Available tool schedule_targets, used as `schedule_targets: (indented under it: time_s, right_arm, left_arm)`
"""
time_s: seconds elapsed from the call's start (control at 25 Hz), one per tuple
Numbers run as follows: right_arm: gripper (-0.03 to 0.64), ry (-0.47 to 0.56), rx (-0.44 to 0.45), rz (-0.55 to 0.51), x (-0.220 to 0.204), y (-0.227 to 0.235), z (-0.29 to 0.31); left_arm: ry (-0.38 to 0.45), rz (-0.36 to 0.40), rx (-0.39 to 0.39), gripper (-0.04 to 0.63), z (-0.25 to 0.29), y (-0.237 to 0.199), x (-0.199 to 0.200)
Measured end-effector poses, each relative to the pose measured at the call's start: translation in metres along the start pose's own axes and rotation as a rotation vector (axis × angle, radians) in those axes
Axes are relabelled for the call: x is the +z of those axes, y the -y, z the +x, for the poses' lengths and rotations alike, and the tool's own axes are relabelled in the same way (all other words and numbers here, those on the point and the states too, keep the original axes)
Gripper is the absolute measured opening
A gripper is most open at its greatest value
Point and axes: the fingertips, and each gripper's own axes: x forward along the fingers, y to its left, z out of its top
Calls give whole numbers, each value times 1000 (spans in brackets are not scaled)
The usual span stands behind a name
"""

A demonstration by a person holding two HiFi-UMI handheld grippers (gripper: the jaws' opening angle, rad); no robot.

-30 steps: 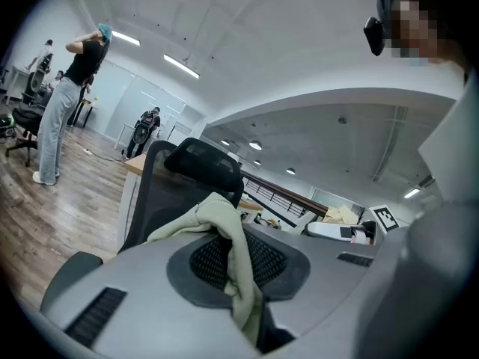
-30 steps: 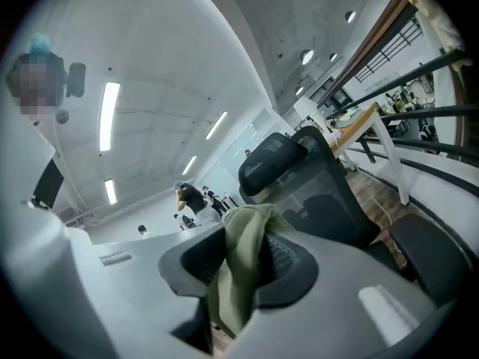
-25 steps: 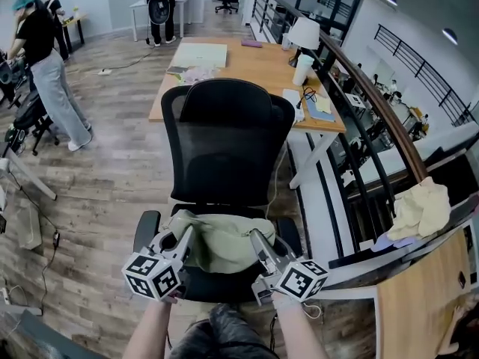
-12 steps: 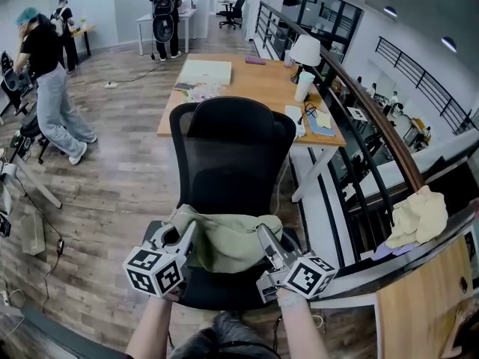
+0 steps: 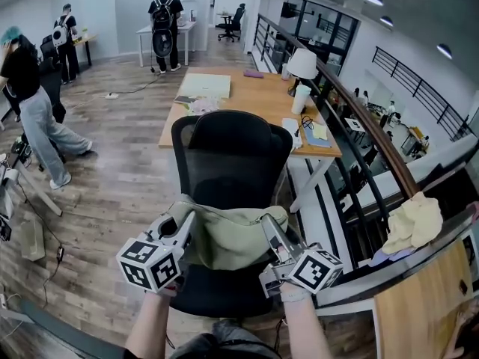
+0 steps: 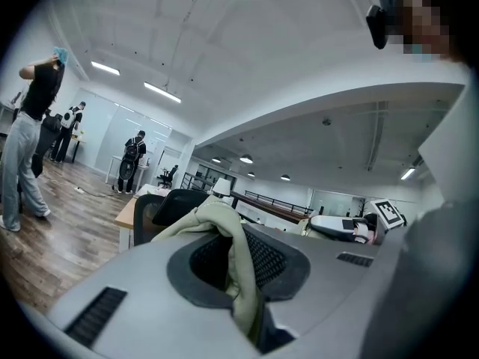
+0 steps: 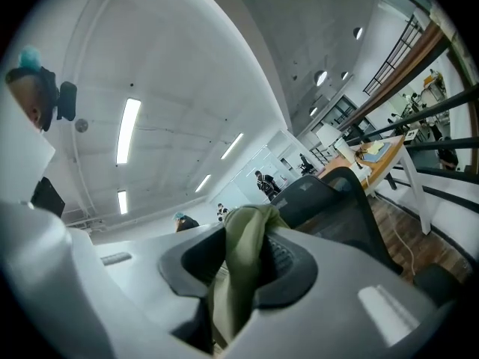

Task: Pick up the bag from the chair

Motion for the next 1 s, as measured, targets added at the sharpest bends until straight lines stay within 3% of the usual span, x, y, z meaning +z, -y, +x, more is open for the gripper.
schedule_targets:
  time_s: [0.64, 1.0]
  right_arm:
    - [100, 75, 83, -90, 70, -49, 22]
    - [98, 105, 122, -134, 112, -87, 26]
  left_arm:
    - [98, 119, 3, 26, -6, 15, 81]
    - [178, 149, -12, 26, -17, 30, 133]
